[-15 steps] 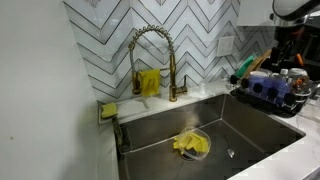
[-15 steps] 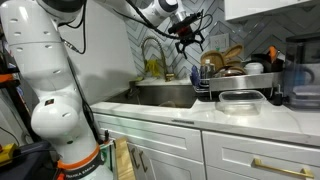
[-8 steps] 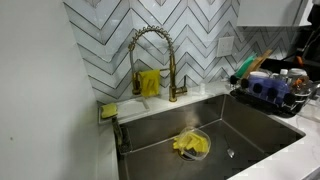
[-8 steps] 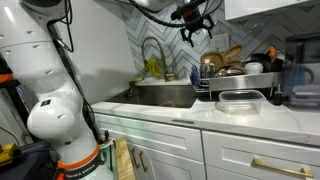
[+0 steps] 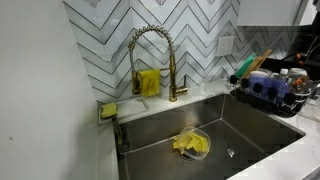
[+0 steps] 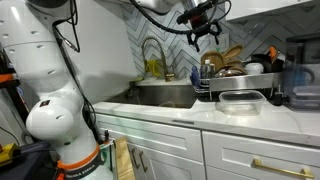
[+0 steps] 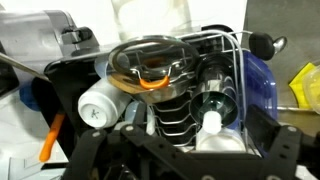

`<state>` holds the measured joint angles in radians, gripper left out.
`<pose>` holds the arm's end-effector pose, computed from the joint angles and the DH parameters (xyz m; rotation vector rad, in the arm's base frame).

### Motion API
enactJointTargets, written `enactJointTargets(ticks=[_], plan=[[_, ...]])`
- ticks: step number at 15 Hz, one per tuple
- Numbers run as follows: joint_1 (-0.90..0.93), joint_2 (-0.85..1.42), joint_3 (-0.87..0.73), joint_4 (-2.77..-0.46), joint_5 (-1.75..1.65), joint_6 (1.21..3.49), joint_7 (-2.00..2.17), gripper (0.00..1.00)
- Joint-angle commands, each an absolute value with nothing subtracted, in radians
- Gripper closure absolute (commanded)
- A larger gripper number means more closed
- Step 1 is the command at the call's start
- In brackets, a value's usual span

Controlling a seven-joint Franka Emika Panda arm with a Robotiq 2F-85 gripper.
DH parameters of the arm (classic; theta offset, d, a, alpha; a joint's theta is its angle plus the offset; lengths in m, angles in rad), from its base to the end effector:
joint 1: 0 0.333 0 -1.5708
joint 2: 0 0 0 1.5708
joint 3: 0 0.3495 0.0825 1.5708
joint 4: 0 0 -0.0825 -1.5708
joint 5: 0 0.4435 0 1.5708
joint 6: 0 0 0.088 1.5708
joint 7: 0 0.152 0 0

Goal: Transfer the lunchbox and its lid to the plate rack

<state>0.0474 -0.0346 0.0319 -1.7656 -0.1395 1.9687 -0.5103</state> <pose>0.6420 0.0365 0.5699 2.7994 0.9098 0.3003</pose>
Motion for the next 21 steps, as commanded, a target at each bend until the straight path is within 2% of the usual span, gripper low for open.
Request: enactJointTargets(ticks=[1,9,14,21], plan=[[0.006,-0.019,-0.011,-1.758,-0.047,1.965,-0.503,0.00],[-0.088,0.041,-0.092,-1.770,-0.006,2.004,-0.397,0.00],[-0.094,0.050,-0.089,-1.756,-0.021,1.990,-0.414,0.00],[-0.184,0.199,-0.134,-1.675,0.053,1.941,-0.492,0.00]])
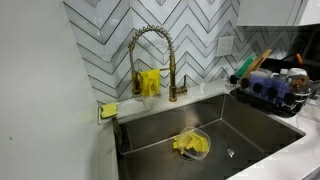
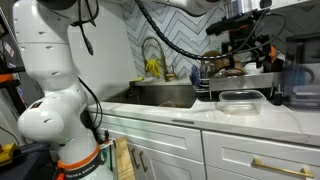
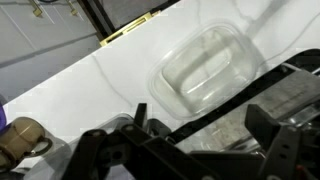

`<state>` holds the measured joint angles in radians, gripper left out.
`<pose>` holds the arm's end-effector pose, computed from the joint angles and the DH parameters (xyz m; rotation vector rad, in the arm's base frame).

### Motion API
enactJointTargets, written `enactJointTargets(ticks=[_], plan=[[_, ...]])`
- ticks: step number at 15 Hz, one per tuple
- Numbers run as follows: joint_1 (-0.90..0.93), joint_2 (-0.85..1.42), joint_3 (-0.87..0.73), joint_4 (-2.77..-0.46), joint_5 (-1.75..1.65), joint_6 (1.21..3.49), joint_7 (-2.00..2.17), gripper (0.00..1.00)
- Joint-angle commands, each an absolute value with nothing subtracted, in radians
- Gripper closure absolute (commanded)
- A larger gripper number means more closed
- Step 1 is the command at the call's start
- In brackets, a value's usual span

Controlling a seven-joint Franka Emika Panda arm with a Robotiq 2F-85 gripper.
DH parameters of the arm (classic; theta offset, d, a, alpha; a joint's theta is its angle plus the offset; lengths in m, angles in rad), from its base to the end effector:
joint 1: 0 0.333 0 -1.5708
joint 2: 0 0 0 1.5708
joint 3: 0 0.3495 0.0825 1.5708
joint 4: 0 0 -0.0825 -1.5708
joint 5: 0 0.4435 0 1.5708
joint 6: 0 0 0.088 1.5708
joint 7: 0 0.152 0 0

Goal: Transfer the lunchbox and its lid to the plate rack

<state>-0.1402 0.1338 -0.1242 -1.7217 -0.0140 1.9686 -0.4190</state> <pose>0.6584 -0.1765 0.4826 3.0618 0.2475 0.1500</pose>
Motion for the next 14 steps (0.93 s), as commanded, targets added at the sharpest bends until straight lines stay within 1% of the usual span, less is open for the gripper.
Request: enactJointTargets(ticks=[1,5,12,14], plan=[[-0.202,0.223,-0.134,-1.667,0.078,1.948,-0.525,0.00],[-0.262,0.310,-0.118,-1.628,0.182,1.933,-0.639,0.00],[-0.310,0.433,-0.081,-1.563,0.269,1.957,-0.742,0.01],[-0.316,0.458,-0.070,-1.542,0.283,1.951,-0.750,0.26]])
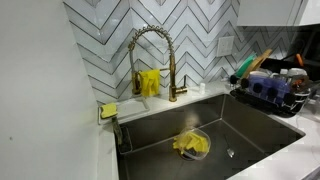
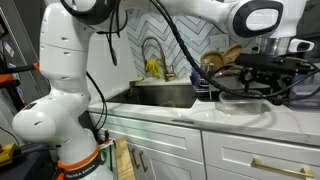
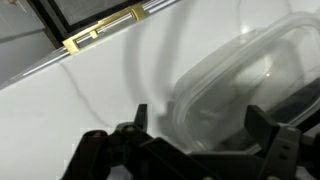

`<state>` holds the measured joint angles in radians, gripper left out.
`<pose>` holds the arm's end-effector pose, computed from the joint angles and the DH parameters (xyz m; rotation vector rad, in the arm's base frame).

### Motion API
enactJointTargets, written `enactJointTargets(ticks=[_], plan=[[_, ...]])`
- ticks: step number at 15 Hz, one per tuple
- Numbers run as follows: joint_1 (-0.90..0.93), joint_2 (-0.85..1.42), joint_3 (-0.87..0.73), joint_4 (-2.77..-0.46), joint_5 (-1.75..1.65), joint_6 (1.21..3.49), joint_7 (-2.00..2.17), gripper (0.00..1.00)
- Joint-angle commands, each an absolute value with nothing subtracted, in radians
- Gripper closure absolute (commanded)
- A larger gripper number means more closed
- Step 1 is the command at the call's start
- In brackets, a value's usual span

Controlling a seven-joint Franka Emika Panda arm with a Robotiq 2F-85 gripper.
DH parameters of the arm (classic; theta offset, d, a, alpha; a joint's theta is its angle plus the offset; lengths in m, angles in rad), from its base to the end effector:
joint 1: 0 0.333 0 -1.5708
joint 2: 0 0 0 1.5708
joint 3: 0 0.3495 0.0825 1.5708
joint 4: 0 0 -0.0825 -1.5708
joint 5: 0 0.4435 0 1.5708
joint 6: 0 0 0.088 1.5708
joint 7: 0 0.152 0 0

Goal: Transfer the lunchbox and its lid to the plate rack

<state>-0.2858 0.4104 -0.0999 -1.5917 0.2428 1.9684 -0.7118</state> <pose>0.6945 -0.2468 0.3584 -2.9477 -0.3494 -0.1029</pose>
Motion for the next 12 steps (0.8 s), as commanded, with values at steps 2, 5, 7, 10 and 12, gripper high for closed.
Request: enactJointTargets(ticks=[2,5,7,10,12], plan=[[-0.321,0.473,-0.064,-1.528,0.290,1.945,-0.751,0.40],[-0.327,0.494,-0.061,-1.506,0.280,1.935,-0.743,0.63],[-0.327,0.501,-0.063,-1.492,0.267,1.923,-0.732,0.79],[-0.322,0.491,-0.073,-1.474,0.243,1.892,-0.708,0.99],[-0.315,0.484,-0.085,-1.456,0.213,1.858,-0.675,0.98]])
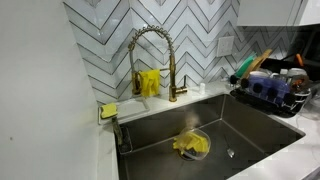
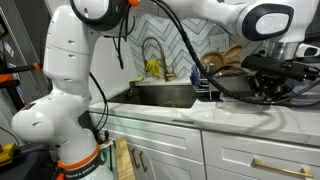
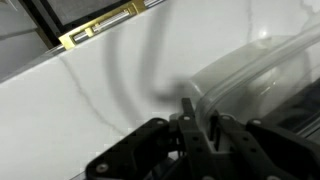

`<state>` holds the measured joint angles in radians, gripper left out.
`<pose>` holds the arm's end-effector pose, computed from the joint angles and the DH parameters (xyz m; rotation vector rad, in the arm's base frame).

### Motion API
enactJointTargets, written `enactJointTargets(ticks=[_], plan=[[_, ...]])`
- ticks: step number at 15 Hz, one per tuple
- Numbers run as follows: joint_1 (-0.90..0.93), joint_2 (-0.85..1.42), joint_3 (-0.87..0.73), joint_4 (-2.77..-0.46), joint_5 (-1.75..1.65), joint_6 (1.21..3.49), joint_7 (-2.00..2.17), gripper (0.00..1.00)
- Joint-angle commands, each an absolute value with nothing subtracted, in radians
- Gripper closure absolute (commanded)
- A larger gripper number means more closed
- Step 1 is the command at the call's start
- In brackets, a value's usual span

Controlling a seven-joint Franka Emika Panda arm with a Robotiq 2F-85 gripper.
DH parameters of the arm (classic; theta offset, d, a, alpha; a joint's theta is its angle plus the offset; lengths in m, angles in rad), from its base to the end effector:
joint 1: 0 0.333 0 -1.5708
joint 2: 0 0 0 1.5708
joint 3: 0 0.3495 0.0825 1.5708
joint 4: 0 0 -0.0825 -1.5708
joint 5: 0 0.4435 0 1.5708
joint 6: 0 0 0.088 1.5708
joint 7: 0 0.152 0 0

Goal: Transfer the lunchbox and its lid to the plate rack

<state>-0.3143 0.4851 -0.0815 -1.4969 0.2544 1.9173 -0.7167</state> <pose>0.7102 -0.2576 0.3480 -2.9193 -0.3444 -0.0766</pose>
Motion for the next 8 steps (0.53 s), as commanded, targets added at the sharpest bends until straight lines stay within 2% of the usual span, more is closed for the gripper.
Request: enactJointTargets(ticks=[1,3,8], plan=[[-0.311,0.477,-0.093,-1.448,0.193,1.840,-0.653,0.96],[-0.304,0.465,-0.102,-1.429,0.148,1.800,-0.620,0.99],[-0.287,0.397,-0.107,-1.394,0.004,1.678,-0.609,0.98]])
